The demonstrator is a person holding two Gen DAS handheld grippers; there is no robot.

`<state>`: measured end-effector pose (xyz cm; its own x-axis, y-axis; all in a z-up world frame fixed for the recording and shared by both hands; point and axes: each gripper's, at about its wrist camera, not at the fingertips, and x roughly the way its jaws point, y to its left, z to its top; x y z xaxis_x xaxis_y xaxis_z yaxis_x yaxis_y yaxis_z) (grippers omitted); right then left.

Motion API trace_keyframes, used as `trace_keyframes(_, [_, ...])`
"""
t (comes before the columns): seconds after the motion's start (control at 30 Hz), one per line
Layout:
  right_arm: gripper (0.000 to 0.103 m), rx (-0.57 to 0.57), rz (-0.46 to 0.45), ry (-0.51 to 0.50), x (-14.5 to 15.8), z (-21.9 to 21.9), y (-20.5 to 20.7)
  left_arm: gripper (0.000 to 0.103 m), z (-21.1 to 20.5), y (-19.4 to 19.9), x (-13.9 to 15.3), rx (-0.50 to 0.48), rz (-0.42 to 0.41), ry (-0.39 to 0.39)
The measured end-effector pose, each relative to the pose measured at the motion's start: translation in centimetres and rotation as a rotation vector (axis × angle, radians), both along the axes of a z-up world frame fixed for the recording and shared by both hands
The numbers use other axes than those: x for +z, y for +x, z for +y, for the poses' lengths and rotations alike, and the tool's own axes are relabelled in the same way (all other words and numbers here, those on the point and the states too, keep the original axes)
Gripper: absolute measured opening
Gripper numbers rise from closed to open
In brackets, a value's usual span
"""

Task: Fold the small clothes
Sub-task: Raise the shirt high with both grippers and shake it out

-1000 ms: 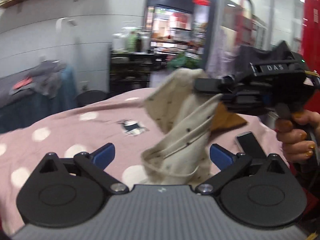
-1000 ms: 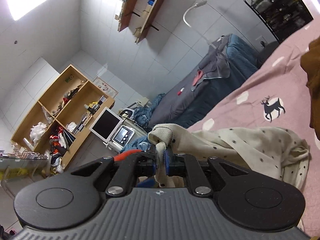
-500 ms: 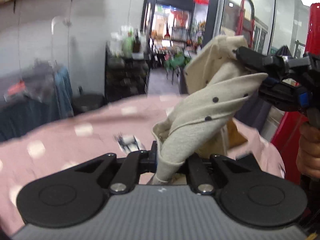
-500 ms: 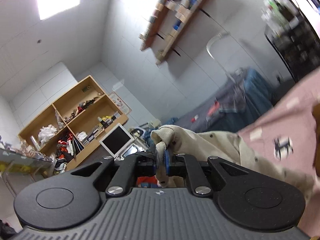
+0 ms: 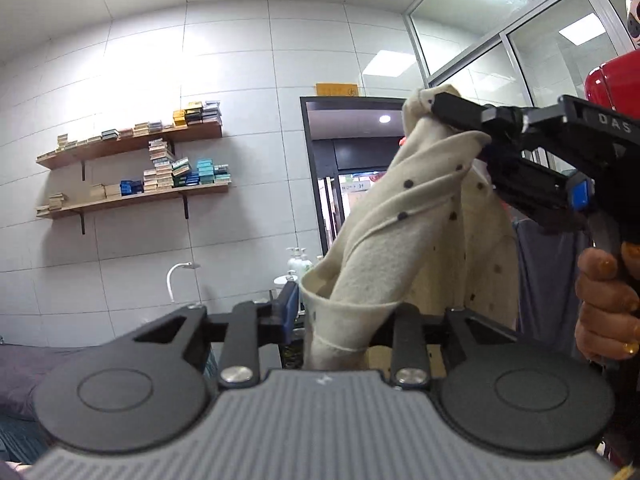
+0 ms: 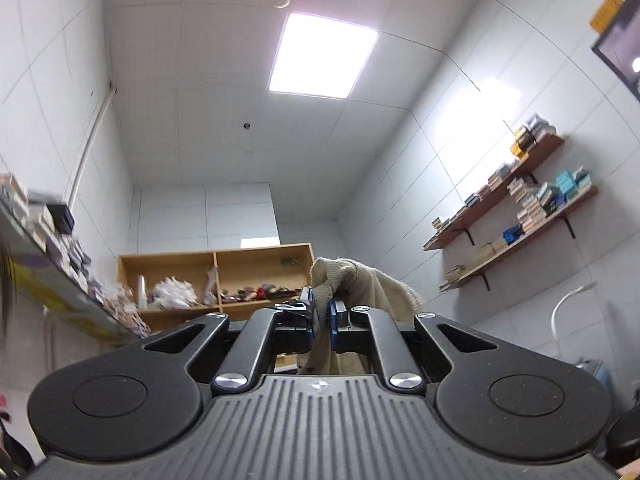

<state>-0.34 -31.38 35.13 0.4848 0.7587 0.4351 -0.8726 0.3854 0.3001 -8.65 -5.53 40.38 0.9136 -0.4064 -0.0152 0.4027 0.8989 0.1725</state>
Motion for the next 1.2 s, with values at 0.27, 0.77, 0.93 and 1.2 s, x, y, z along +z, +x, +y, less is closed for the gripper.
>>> trace_keyframes(0.27, [0.014, -0.005, 0.121, -0.02, -0.6, 0.4, 1.1, 0.068, 0.4, 3.1, -2.7, -0.092, 0.244, -0.053])
trace_keyframes(0.77, [0.014, -0.023, 0.18, -0.039, -2.4, -0.3, 1.2, 0.006, 6.8, 5.7, -11.9, -0.273, 0.576, -0.296])
trace_keyframes(0.93, [0.014, -0.07, 0.204, -0.09, -2.7, -0.1, 1.0, 0.002, 9.1, 4.3, -6.7, -0.091, 0.33, -0.305])
trace_keyframes(1.2, [0.014, -0.166, -0.104, -0.081, 8.1, -0.8, -3.2, 0.002, 7.9, -5.5, 7.1, 0.027, -0.223, -0.14])
